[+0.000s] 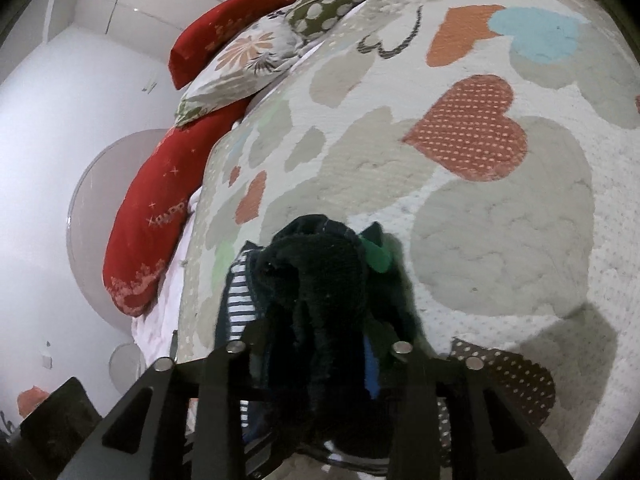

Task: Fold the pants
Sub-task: 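Press the folded pants down with the right gripper and release, then withdraw the right gripper from the folded navy pants bundle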

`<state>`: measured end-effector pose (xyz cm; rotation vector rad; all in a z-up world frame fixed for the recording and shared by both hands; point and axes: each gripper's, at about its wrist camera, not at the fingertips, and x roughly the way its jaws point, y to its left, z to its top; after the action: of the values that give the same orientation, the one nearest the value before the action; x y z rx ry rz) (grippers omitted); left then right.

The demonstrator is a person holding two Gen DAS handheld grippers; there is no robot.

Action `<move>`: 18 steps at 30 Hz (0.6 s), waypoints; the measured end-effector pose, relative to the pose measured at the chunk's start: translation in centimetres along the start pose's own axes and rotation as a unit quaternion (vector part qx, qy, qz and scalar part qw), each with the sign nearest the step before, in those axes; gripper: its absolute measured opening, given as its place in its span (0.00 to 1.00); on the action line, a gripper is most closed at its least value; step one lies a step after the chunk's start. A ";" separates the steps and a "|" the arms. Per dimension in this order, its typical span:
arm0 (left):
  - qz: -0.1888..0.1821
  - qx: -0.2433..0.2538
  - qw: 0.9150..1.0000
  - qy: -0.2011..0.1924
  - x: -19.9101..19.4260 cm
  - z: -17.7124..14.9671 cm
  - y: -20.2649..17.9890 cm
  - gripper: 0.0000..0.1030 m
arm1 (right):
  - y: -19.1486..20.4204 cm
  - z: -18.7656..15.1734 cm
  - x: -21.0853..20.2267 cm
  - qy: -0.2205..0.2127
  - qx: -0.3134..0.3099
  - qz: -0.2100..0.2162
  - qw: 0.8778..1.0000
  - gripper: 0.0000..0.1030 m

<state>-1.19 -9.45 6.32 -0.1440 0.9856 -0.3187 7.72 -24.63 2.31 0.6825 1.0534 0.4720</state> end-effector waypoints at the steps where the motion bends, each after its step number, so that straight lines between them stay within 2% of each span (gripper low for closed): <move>1: 0.000 0.002 1.000 0.001 0.0 -0.1 -0.2 0.16 | -0.2 -0.1 -0.1 -0.004 0.001 -0.003 1.000 0.42; 2: -0.004 0.003 1.000 0.005 -0.1 -0.2 -0.3 0.23 | -0.4 -0.1 -0.1 -0.007 0.002 -0.005 1.000 0.45; 4: -0.017 0.005 1.000 0.010 -0.7 -0.4 -0.6 0.29 | -0.7 -0.1 -0.6 -0.020 0.006 -0.015 1.000 0.56; 8: -0.055 0.003 0.998 0.005 -3.3 -1.2 -0.4 0.47 | -0.9 0.1 -2.9 -0.054 0.005 -0.043 0.998 0.58; 10: -0.064 -0.011 0.998 -0.003 -4.6 -1.5 0.4 0.50 | -0.4 0.2 -4.5 -0.075 -0.011 -0.058 0.995 0.58; 15: -0.025 -0.056 0.998 -0.010 -6.3 -2.4 3.5 0.51 | 1.4 -0.3 -7.6 -0.106 -0.035 -0.057 0.992 0.58; 18: 0.003 -0.064 0.998 -0.022 -7.2 -2.8 4.6 0.53 | 2.8 -1.5 -8.2 -0.113 -0.053 -0.051 0.991 0.58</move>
<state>-6.25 -2.66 9.26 -0.2630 0.9618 -0.2456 2.80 -27.59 8.98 0.5709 0.8386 0.3489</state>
